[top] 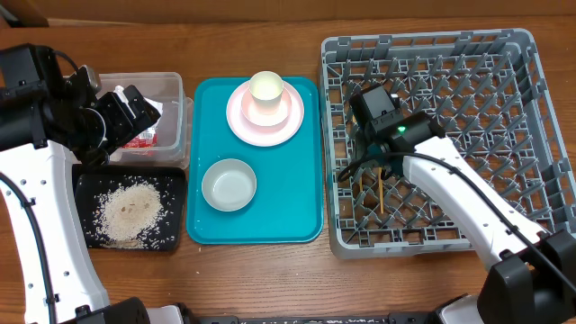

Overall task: Sort waste into correct bins and load items into the dishwasher
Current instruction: 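Carry the second chopstick into the gray rack and open the right gripper, then move the right gripper back over the white bowl on the teal tray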

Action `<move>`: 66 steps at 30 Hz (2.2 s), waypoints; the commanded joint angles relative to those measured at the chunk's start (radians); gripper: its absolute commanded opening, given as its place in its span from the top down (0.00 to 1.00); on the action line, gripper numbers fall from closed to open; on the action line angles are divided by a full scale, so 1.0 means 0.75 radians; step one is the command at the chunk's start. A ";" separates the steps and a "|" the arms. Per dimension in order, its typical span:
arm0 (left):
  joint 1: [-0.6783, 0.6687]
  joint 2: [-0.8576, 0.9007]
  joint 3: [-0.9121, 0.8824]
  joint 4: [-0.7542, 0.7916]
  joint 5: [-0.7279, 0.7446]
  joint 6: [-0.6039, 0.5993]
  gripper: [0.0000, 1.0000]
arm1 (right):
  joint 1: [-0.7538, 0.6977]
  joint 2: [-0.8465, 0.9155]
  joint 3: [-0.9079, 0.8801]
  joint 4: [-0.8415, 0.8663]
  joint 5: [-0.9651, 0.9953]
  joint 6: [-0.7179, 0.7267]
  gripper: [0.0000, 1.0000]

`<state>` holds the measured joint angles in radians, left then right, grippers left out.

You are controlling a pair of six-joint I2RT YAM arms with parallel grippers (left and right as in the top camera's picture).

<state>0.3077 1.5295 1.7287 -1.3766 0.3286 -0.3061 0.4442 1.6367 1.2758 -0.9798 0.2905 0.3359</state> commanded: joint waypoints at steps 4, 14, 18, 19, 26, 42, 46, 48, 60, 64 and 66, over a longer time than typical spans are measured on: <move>-0.001 -0.017 0.016 0.000 -0.010 0.029 0.00 | -0.002 0.000 -0.018 0.013 -0.008 -0.006 0.96; -0.001 -0.017 0.016 0.000 -0.010 0.029 0.00 | -0.002 0.000 -0.018 0.027 -0.155 -0.161 0.95; -0.001 -0.017 0.016 0.000 -0.010 0.029 0.00 | -0.002 0.000 -0.018 0.026 -0.155 -0.161 0.94; -0.001 -0.017 0.016 0.000 -0.010 0.029 0.00 | -0.002 0.000 -0.018 0.026 -0.155 -0.161 0.94; -0.001 -0.017 0.016 0.000 -0.010 0.029 0.00 | -0.002 0.000 -0.018 0.028 -0.144 -0.160 0.94; -0.001 -0.017 0.016 0.000 -0.010 0.029 0.00 | -0.002 0.000 -0.018 0.047 -0.146 -0.072 0.89; -0.001 -0.017 0.016 0.000 -0.010 0.029 0.00 | -0.002 0.000 -0.018 0.101 -0.333 -0.056 0.89; -0.001 -0.017 0.016 0.000 -0.010 0.029 0.00 | -0.002 0.000 -0.018 0.176 -0.617 -0.009 0.89; -0.001 -0.017 0.016 0.000 -0.010 0.029 0.00 | 0.300 0.000 -0.018 0.587 -0.966 0.111 0.77; -0.001 -0.017 0.016 0.001 -0.010 0.029 0.00 | 0.470 0.004 -0.018 0.675 -0.732 0.101 0.72; -0.001 -0.017 0.016 0.000 -0.010 0.029 0.00 | 0.559 0.014 -0.018 0.717 -0.588 0.079 0.72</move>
<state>0.3077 1.5295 1.7287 -1.3762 0.3283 -0.3061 0.7925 1.6386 1.2636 -0.4694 -0.3233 0.4110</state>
